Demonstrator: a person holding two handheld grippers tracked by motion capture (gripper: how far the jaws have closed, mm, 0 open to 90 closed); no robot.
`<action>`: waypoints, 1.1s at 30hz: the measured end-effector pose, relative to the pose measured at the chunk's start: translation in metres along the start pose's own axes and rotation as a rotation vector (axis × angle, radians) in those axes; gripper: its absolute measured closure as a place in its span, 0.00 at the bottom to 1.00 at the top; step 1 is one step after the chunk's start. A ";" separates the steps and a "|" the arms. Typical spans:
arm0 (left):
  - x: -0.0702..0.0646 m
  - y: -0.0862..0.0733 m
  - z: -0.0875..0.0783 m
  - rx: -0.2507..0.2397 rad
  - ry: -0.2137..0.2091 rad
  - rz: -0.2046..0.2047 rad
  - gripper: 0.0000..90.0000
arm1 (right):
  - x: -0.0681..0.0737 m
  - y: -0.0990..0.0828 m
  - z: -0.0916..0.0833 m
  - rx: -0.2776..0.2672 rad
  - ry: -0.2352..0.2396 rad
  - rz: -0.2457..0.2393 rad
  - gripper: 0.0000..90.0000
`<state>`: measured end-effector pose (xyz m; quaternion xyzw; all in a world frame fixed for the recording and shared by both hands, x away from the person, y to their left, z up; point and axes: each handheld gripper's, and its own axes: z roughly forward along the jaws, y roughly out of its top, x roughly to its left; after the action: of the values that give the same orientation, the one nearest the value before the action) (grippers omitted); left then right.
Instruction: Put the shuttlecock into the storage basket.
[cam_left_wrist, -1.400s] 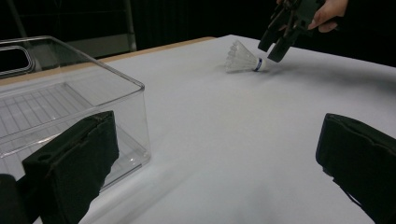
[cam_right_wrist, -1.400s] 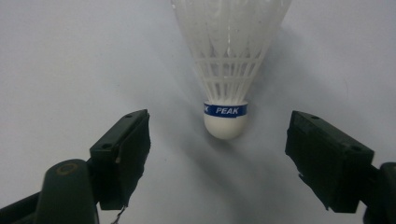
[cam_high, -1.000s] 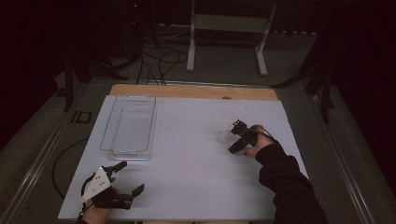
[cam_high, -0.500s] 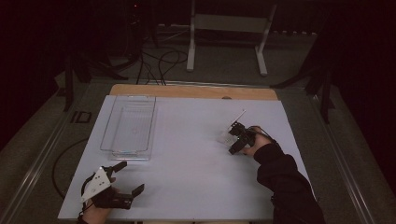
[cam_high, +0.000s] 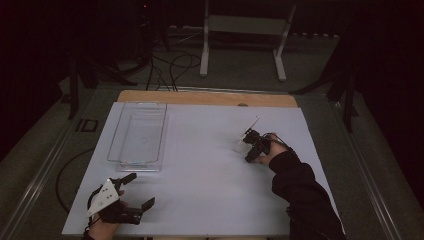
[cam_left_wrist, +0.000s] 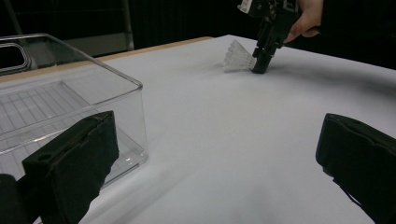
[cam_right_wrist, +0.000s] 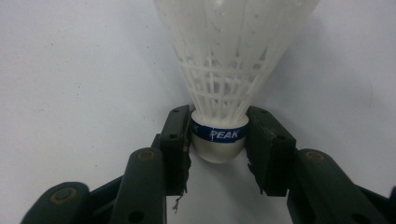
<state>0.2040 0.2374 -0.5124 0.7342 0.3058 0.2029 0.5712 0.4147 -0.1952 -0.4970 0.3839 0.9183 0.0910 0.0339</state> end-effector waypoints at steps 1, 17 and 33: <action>0.000 0.000 0.000 0.000 -0.001 -0.001 0.00 | 0.000 0.001 0.000 0.002 0.003 0.006 0.68; 0.000 0.000 0.000 0.000 -0.002 0.000 0.00 | 0.007 0.001 -0.008 0.020 -0.018 -0.125 0.73; -0.001 0.000 0.001 0.004 -0.002 0.002 0.00 | 0.026 -0.020 -0.016 0.040 0.089 -0.360 0.73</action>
<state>0.2041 0.2365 -0.5124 0.7358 0.3049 0.2019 0.5699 0.3800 -0.1931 -0.4850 0.2094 0.9744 0.0822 0.0015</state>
